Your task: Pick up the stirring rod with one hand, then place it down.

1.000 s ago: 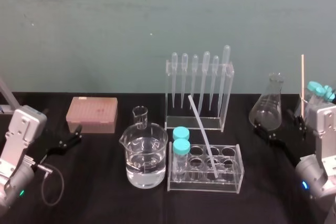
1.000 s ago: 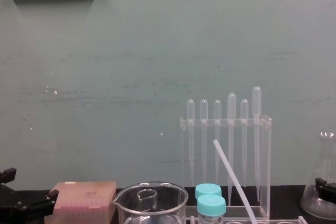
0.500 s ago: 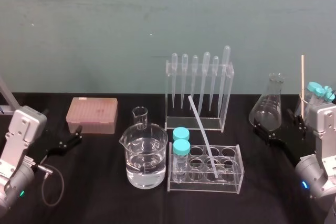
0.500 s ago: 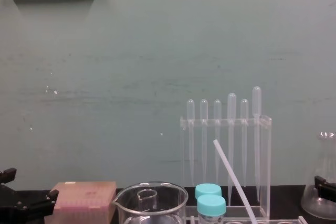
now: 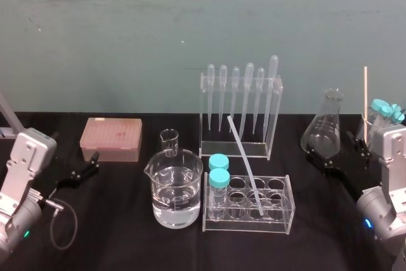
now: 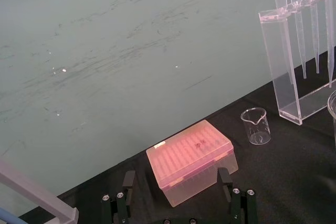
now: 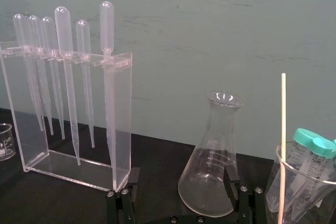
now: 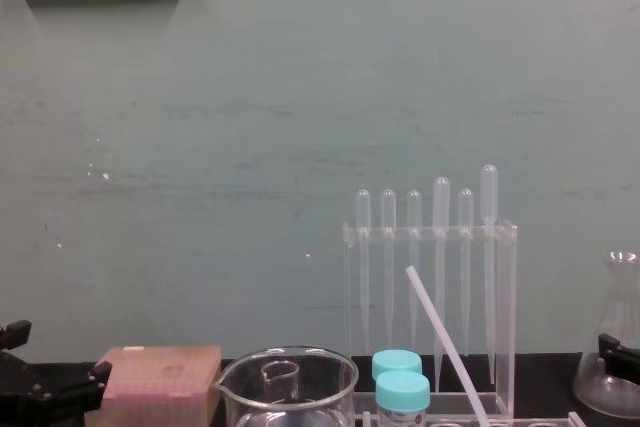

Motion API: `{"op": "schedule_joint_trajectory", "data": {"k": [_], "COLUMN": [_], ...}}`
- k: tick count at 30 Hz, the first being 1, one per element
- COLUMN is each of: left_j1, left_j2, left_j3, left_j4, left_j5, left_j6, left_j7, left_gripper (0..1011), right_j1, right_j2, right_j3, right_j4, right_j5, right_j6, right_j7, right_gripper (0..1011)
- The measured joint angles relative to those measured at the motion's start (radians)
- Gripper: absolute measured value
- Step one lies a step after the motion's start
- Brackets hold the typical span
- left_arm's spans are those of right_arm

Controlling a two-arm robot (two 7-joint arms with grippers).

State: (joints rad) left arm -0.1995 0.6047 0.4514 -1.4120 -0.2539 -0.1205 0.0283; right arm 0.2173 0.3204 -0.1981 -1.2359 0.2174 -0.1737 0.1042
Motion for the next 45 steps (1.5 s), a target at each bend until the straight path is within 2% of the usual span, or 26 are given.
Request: {"op": "schedule_joint_trajectory", "data": {"k": [45], "left_j1": [0.000], "left_j2": [0.000], "left_j3": [0.000], "left_j4": [0.000], "left_j5": [0.000], "left_j6": [0.000], "left_j7": [0.000], "left_gripper": [1000], "right_j1": [0.000], "right_j2": [0.000], "right_j3": [0.000], "right_j4": [0.000], "right_j5": [0.000], "right_j6": [0.000], "right_j7": [0.001], "right_gripper": [1003]}}
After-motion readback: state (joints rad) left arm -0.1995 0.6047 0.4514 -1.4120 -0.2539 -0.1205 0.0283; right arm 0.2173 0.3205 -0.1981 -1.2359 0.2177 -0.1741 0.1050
